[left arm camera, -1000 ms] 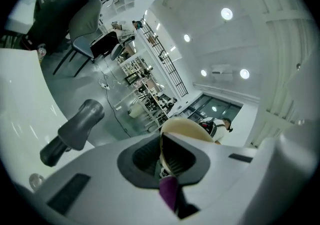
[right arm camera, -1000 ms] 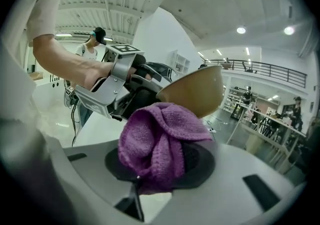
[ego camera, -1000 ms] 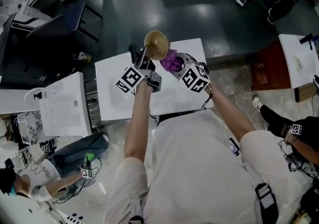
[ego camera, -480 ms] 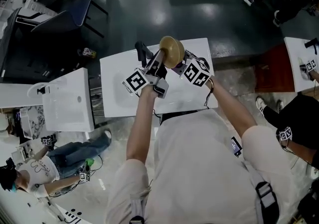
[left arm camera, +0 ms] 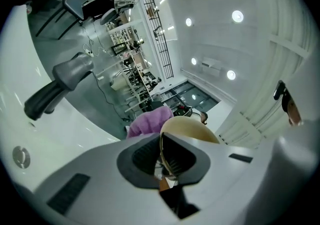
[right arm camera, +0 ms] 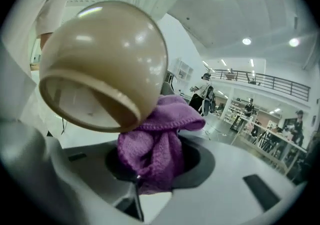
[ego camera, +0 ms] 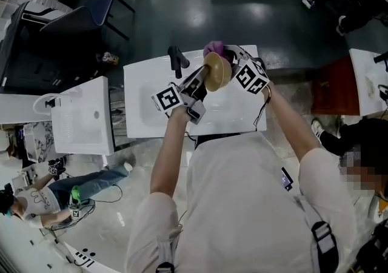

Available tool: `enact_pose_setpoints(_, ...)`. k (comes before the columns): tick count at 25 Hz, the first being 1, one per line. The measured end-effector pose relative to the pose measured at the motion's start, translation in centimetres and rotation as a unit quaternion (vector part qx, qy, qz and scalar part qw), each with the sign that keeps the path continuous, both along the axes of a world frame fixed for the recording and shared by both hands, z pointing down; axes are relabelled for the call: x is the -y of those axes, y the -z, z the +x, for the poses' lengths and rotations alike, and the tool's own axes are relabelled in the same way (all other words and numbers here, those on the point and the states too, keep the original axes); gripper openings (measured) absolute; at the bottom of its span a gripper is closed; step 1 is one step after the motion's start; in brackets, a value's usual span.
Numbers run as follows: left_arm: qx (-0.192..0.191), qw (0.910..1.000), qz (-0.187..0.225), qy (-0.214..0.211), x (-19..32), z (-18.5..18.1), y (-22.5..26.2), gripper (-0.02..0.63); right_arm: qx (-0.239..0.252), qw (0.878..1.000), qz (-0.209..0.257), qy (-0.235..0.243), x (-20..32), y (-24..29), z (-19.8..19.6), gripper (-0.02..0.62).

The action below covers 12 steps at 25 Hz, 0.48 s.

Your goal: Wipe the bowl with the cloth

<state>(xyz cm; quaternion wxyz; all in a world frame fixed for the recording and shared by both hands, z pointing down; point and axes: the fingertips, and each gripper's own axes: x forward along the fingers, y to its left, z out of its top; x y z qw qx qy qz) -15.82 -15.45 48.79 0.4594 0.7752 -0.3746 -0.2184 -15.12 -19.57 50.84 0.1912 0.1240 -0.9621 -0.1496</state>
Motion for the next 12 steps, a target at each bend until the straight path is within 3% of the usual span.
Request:
enact_pose_setpoints(6,0.010,0.9990,-0.032,0.030,-0.7,-1.8,-2.8,0.020,0.005,1.000,0.004,-0.013,1.5,0.7,1.9,0.120)
enact_pose_setpoints(10,-0.073,0.9948,-0.036,0.060,-0.4,-2.8,-2.3,0.018,0.007,1.000,0.004,-0.007,0.8,1.5,2.7,0.120)
enact_pose_setpoints(12,-0.068,0.9941,-0.033,0.077,-0.1,-3.8,-2.4,0.018,0.007,1.000,0.002,-0.002,0.0,1.5,2.6,0.120)
